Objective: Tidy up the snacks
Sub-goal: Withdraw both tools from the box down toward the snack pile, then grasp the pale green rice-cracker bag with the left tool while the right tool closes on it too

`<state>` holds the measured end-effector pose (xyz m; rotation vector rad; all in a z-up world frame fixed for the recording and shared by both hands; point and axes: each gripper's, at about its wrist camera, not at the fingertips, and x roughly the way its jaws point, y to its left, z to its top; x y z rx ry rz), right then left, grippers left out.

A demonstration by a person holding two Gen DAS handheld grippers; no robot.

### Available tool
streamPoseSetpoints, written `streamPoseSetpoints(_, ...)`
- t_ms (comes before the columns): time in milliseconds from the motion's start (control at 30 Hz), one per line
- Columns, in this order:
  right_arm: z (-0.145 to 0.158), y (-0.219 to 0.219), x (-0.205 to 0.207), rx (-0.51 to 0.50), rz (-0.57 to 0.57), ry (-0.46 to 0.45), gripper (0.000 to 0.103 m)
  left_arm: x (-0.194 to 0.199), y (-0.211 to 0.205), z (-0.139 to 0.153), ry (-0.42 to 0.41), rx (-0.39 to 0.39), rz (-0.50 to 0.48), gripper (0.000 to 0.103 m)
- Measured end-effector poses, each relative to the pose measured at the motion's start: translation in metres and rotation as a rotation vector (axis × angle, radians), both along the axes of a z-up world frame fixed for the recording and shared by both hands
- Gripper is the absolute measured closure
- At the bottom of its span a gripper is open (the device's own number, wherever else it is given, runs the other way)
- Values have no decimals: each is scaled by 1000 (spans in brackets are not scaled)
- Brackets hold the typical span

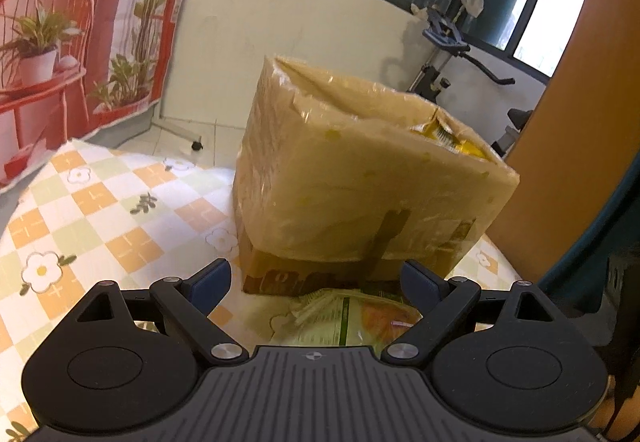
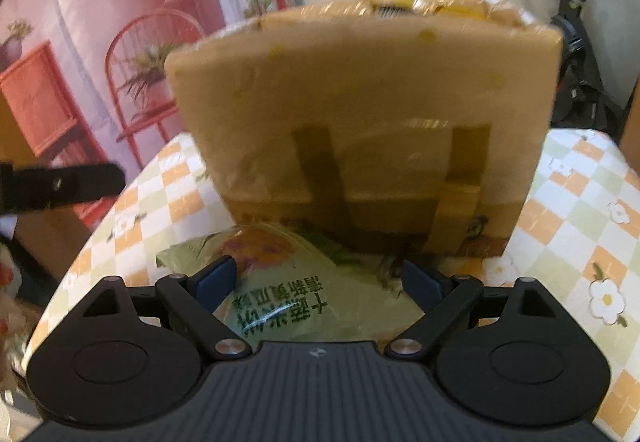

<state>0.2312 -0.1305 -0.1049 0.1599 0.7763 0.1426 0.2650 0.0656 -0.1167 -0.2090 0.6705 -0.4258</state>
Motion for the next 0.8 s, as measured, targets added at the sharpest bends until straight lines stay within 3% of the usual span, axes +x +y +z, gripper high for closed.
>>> streamPoseSetpoints(233, -23, -11, -16, 24, 12, 60, 11, 6, -10, -28, 79, -6, -57, 10)
streamPoseSetpoints(400, -37, -18, -28, -18, 14, 102, 12, 6, -19, -49, 138, -30, -103, 10)
streamPoseSetpoints(667, -40, -15, -27, -32, 31, 103, 16, 13, -21, -71, 190, -32, -112, 10)
streamPoseSetpoints(800, -42, -11, -24, -39, 54, 101, 17, 20, -28, -79, 221, -37, -164, 10)
